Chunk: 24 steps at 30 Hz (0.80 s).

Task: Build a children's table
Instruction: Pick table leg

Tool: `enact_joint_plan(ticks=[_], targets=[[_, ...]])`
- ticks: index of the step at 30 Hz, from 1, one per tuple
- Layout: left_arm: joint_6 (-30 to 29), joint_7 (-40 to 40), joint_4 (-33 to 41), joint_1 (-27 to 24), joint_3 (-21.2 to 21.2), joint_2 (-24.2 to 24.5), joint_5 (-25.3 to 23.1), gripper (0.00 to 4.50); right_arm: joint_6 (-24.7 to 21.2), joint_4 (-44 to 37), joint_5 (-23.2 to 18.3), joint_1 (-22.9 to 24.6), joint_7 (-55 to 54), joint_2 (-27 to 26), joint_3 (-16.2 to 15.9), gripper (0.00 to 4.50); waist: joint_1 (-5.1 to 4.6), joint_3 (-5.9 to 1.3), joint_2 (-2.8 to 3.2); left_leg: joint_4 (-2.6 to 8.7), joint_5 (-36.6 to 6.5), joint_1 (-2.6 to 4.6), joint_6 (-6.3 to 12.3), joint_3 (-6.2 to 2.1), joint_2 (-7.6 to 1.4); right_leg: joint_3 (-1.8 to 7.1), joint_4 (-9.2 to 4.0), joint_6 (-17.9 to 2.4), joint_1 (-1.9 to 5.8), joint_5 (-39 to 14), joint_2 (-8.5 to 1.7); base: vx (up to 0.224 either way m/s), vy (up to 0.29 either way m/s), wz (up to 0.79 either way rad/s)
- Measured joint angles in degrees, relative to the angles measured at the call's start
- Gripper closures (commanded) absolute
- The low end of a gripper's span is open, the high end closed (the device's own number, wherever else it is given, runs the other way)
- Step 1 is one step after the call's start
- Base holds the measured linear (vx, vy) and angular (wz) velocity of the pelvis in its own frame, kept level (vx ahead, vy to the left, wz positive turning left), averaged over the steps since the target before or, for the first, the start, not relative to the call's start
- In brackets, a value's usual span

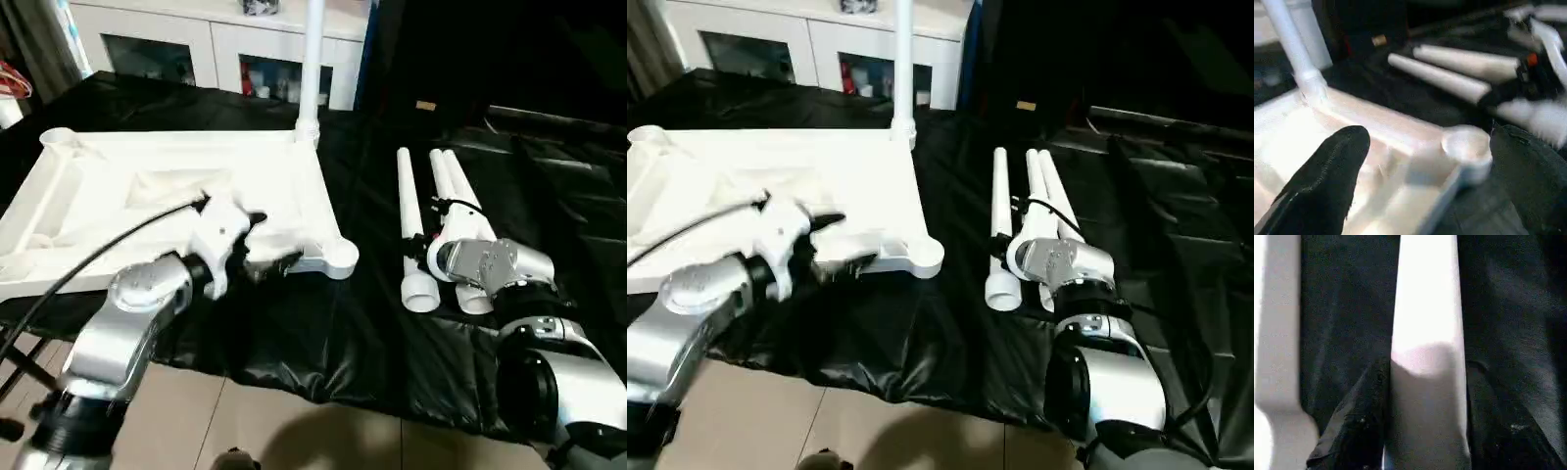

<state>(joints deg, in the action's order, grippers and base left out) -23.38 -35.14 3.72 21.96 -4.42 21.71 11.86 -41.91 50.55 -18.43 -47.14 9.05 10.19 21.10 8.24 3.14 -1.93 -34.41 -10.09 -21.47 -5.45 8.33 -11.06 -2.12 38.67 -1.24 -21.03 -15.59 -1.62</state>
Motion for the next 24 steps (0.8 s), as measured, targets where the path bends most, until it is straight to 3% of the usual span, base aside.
enact_joint_plan(ticks=[3, 9, 16, 24], targets=[[-1.46, 3.07, -3.21, 4.67, 2.14, -4.3, 2.43, 0.0, 2.66, -5.09, -3.74, 1.86, 6.09, -0.95, 1.54, 2.66, 0.0, 0.02, 0.0, 0.0, 0.08, -0.13, 0.14, 0.01, -0.02, -0.06, -0.09, 0.02, -0.05, 0.04, -0.01, 0.0, 0.0, 0.0], [-7.89, 5.46, -7.92, 11.26, 5.25, -11.61, 8.73, 0.0, 4.36, -18.47, -10.3, 6.39, 18.95, -2.27, 1.26, 2.66, 0.05, 0.02, 0.01, 0.01, 0.05, -0.5, 0.37, -0.02, -0.05, -0.22, -0.58, 0.24, -0.06, 0.29, -0.01, 0.0, 0.0, 0.0], [-12.57, 6.73, -13.83, 19.08, 10.71, -17.48, 17.15, 0.0, 2.48, -33.68, -17.56, 13.54, 31.93, -2.96, -3.8, 2.67, 0.52, 0.02, 0.01, -0.02, 0.06, -0.64, 0.95, 0.01, -0.03, -0.23, -0.75, 0.24, -0.09, 0.31, -0.06, 0.0, 0.0, 0.0], [-16.5, 5.93, -14.73, 21.45, 13.57, -20.88, 24.11, 0.0, 0.76, -39.77, -20.37, 16.3, 36.77, -2.88, -6.28, 2.67, 0.87, 0.03, 0.02, 0.01, 0.04, -0.61, 0.93, 0.01, -0.03, -0.26, -0.75, 0.15, -0.06, 0.35, -0.11, 0.0, 0.0, 0.0]])
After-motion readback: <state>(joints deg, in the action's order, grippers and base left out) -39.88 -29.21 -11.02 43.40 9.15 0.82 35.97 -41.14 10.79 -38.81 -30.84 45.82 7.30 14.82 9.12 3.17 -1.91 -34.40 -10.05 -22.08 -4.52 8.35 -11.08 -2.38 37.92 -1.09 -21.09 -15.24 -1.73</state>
